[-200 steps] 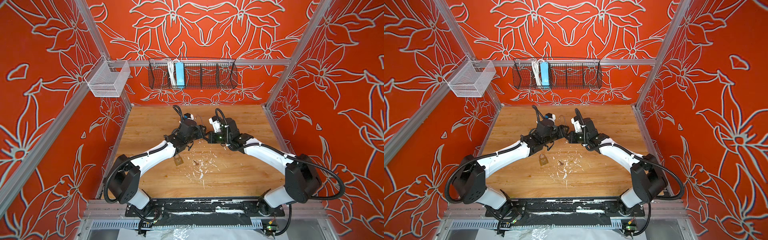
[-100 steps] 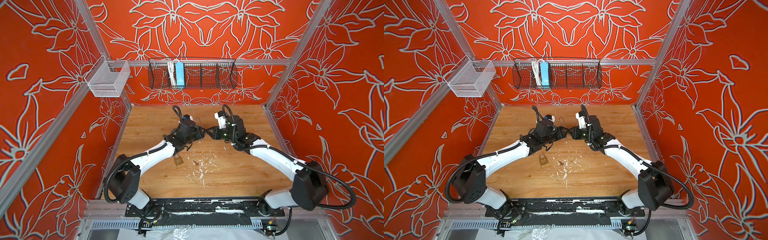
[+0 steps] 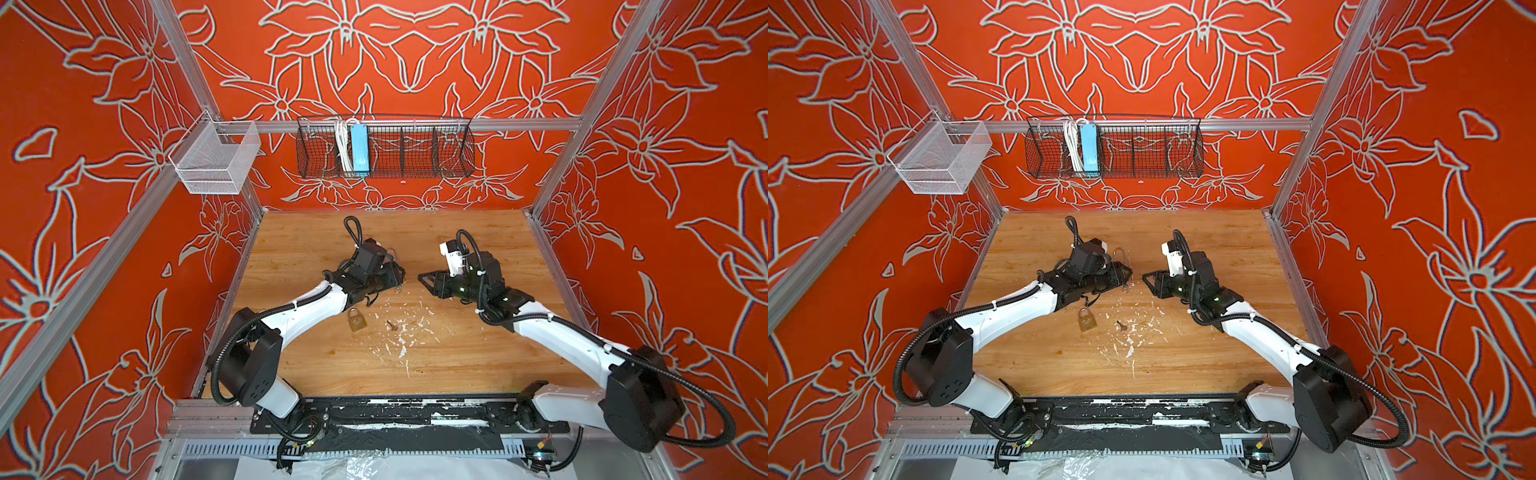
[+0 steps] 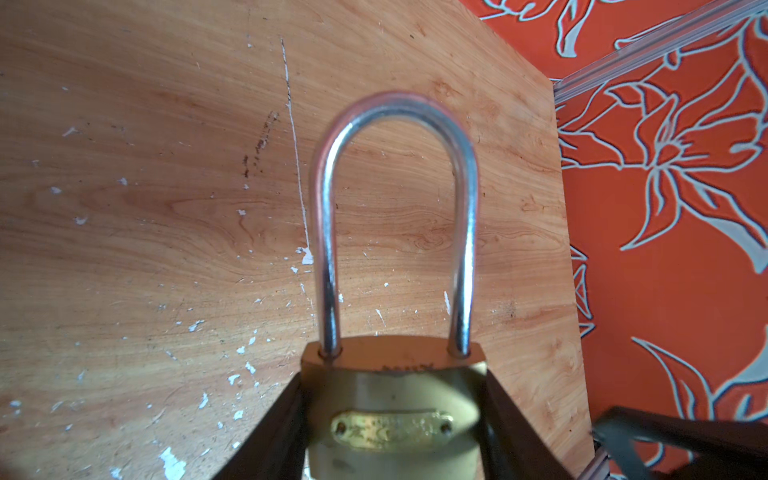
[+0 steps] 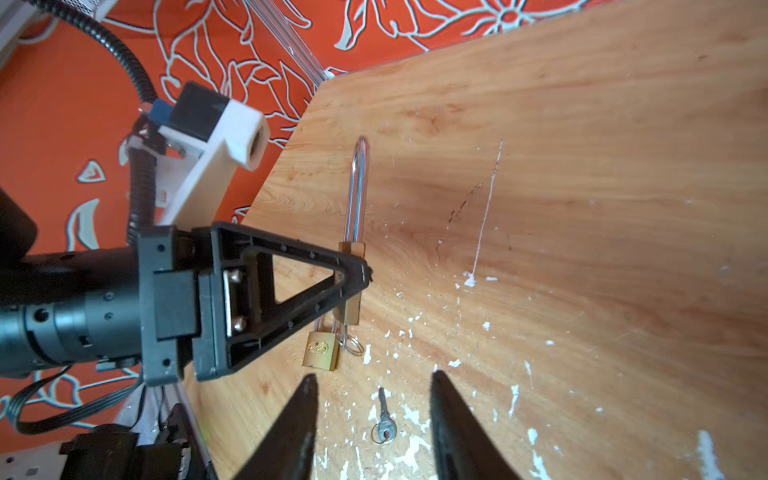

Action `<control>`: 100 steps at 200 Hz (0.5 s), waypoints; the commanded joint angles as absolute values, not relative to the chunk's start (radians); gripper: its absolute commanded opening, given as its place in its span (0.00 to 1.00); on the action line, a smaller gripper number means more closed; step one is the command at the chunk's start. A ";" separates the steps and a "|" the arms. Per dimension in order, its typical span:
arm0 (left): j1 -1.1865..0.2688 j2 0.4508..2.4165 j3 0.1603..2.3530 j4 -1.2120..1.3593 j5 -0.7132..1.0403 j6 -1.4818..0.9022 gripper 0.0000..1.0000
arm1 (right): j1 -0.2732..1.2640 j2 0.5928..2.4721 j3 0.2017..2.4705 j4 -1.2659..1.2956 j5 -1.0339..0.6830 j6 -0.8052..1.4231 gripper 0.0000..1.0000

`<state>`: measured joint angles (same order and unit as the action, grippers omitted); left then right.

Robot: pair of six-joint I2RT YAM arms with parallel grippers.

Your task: Unlock with the key

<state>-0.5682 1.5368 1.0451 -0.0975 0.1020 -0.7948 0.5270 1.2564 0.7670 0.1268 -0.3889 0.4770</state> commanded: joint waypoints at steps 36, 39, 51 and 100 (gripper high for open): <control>-0.534 1.535 1.043 -0.042 0.169 -1.065 0.00 | 0.529 1.311 0.639 0.521 -0.425 0.346 0.63; -0.534 1.537 1.043 -0.046 0.169 -1.079 0.00 | 0.528 1.316 0.639 0.530 -0.424 0.342 0.64; -0.534 1.547 1.066 -0.088 0.174 -1.103 0.00 | 0.529 1.342 0.626 0.586 -0.421 0.333 0.64; -0.534 1.532 1.025 -0.050 0.145 -1.142 0.00 | 0.533 1.515 0.640 0.790 -0.486 0.414 0.65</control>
